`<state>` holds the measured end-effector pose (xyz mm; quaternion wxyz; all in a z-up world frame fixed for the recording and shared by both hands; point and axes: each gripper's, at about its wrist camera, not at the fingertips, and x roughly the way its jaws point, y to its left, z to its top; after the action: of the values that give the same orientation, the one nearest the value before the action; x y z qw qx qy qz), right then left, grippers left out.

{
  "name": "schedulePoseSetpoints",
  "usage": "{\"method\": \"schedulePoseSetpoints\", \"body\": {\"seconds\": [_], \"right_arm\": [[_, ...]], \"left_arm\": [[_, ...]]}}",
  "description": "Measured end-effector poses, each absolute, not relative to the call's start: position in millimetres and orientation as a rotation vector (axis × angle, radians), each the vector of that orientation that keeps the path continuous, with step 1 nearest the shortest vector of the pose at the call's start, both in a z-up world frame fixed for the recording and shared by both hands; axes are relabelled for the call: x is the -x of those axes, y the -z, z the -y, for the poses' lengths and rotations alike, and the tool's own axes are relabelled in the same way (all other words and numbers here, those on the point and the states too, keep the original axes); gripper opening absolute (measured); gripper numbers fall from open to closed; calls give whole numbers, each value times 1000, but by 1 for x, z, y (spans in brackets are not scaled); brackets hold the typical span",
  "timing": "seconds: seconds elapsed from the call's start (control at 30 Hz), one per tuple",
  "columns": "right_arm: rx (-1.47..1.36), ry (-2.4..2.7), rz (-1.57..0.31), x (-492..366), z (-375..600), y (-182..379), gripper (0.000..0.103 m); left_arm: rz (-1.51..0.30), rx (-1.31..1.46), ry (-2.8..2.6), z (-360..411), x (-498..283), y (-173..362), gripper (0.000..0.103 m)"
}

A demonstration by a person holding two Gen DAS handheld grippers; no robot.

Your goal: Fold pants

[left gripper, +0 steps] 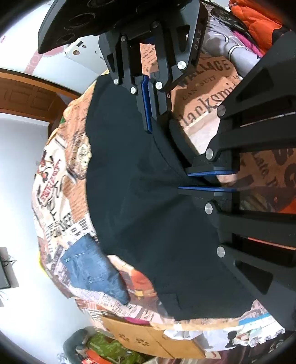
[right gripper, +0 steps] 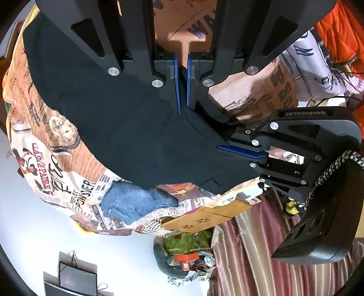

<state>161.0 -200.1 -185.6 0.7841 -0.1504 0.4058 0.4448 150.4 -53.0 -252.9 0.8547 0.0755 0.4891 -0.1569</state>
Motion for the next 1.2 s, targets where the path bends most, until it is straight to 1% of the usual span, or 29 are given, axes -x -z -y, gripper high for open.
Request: {"method": "schedulePoseSetpoints", "body": {"seconds": [0.03, 0.07, 0.17, 0.23, 0.3, 0.33, 0.37, 0.43, 0.5, 0.6, 0.67, 0.77, 0.9, 1.2], "right_arm": [[314, -958, -900, -162, 200, 189, 5], [300, -957, -928, -164, 200, 193, 9], [238, -947, -960, -166, 206, 195, 10], [201, -939, -981, -169, 215, 191, 17], [178, -916, -972, -170, 226, 187, 28], [162, -890, -961, -171, 238, 183, 31], [153, -874, -954, -172, 245, 181, 33], [119, -814, -938, -176, 269, 175, 34], [85, -748, -927, -181, 294, 170, 34], [13, -624, -906, -193, 339, 162, 34], [-35, -534, -892, -203, 370, 159, 35], [-109, -390, -874, -218, 419, 159, 37], [-122, -223, -862, -228, 462, 169, 42], [-239, -160, -972, -261, 504, 219, 42]], "left_arm": [[-1037, -154, 329, 53, -151, 255, 7], [-1046, -149, 330, 54, -151, 257, 8], [-1045, -142, 324, 53, -150, 256, 8], [-1053, -127, 332, 50, -149, 251, 10], [-1057, -102, 336, 44, -148, 245, 16], [-1057, -91, 336, 41, -147, 241, 17], [-1054, -84, 325, 37, -146, 235, 20], [-1035, -76, 284, 29, -145, 226, 29], [-1008, -40, 248, 15, -145, 213, 45], [-962, -12, 168, -5, -151, 199, 54], [-948, -9, 91, -20, -159, 197, 58], [-962, 40, 0, -45, -178, 204, 59], [-1015, 87, -151, -82, -203, 233, 60], [-1193, 191, -398, -154, -217, 316, 59]]}}
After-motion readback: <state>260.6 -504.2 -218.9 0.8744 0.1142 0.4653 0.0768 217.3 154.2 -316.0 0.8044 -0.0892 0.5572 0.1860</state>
